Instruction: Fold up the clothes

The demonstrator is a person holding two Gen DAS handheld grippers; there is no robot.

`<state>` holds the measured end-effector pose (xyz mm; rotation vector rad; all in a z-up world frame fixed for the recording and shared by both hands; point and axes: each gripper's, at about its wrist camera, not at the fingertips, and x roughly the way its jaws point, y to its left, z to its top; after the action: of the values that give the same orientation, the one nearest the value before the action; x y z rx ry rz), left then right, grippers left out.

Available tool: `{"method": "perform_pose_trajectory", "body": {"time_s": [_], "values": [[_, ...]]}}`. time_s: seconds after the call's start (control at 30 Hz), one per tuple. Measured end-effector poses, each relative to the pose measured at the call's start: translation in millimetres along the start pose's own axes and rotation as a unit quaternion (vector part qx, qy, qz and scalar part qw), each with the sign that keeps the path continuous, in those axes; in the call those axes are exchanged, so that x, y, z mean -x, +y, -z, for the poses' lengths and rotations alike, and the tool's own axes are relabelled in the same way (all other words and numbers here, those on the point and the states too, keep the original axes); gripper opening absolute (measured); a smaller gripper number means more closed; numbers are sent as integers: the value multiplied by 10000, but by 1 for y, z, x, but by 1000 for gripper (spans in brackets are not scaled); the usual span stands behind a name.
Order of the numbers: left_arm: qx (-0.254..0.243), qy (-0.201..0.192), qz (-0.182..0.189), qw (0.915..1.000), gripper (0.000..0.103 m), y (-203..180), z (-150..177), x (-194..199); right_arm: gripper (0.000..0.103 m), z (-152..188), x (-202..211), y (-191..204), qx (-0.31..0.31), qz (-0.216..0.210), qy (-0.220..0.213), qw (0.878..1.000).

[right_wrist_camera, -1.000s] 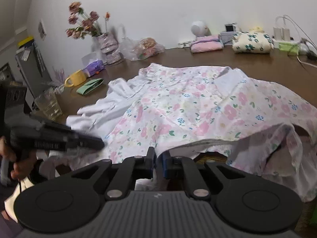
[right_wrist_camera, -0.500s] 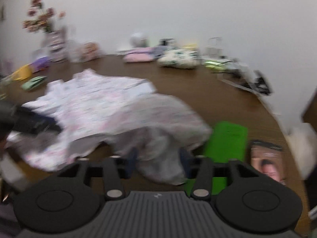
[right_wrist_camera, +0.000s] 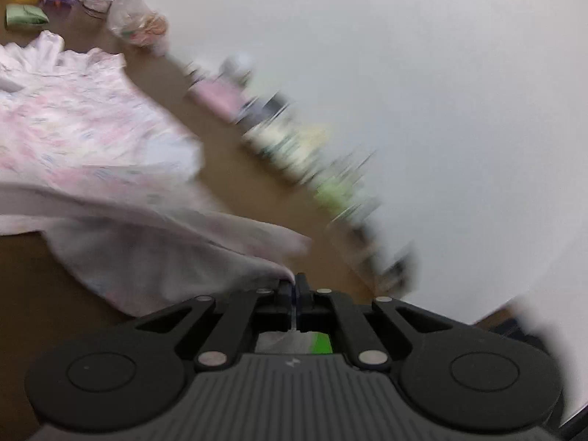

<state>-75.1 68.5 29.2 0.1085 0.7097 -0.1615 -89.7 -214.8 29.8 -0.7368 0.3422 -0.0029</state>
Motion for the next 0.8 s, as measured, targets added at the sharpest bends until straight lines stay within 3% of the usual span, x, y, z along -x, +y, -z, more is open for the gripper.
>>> {"method": "perform_pose_trajectory", "body": {"time_s": [0.07,0.1,0.17,0.23,0.27,0.4,0.47,0.6,0.63,0.67,0.77,0.8], "values": [[-3,-8,26,10000,30,1,0,1,2,0,8,-4,33,-28,-90,9999],[-13,-6,30,10000,30,2,0,1,5,4,5,-4,38,-214,213,9995],[-28,1,29,10000,30,3,0,2,18,10,-3,-7,-41,-651,921,9936],[-37,9,11,10000,30,2,-1,1,45,9,10,-22,-575,-1118,986,9872],[-41,13,3,10000,30,1,-1,0,52,7,18,-33,-893,-1358,854,9830],[-87,0,-38,10000,30,-2,-1,0,56,-6,19,-67,-1935,-2112,342,9575],[-78,4,-55,10000,30,-2,-1,0,56,-8,-15,-71,-2626,-2434,577,9319],[-142,60,-106,9998,30,-5,-4,0,57,-15,-82,-54,-3724,-2192,1157,8943],[-172,86,-130,9997,30,-6,-4,0,57,-17,-93,-48,-3778,-2085,1311,8925],[-216,103,-158,9996,30,-7,-5,0,59,-20,-104,-41,-3766,-1975,1473,8930],[-280,117,-208,9993,30,-9,-5,1,58,-17,-115,-16,-3261,-1580,1825,9140],[-244,120,-207,9994,30,-9,-5,1,48,-13,-118,-11,-3172,-1574,1902,9156]]}}
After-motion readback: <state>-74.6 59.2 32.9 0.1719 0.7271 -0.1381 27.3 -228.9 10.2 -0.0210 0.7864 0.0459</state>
